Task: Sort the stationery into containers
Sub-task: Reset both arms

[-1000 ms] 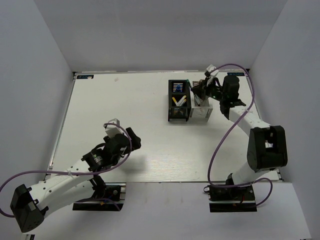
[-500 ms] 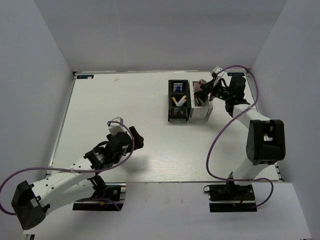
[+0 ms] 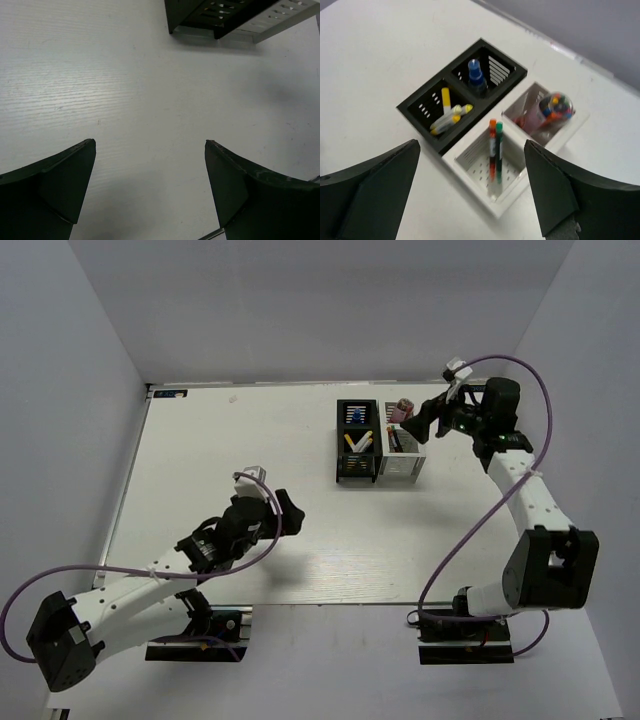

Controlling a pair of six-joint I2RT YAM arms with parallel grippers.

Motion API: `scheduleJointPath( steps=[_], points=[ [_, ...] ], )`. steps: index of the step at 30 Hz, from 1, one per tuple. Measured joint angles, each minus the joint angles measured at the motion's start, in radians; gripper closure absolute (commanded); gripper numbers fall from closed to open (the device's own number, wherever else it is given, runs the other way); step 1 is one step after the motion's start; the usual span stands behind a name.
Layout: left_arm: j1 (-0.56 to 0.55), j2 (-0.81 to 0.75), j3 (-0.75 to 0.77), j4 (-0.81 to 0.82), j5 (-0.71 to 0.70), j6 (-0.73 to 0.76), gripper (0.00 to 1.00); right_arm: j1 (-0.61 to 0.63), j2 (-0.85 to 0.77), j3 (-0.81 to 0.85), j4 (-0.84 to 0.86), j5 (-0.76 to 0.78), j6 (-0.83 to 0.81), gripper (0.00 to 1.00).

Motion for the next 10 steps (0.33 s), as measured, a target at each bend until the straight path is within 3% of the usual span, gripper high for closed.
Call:
scheduleJointPath(
  steps=[5, 10],
  points=[
    [0.000, 0.051, 0.041, 0.051, 0.018, 0.072, 0.01, 0.000, -0.126, -0.031, -0.185, 0.117, 0.017, 0.10],
    [0.000, 0.115, 0.103, 0.069, 0.026, 0.133, 0.01, 0.000, -0.259, -0.170, -0.246, 0.208, 0.027, 0.10]
  ],
)
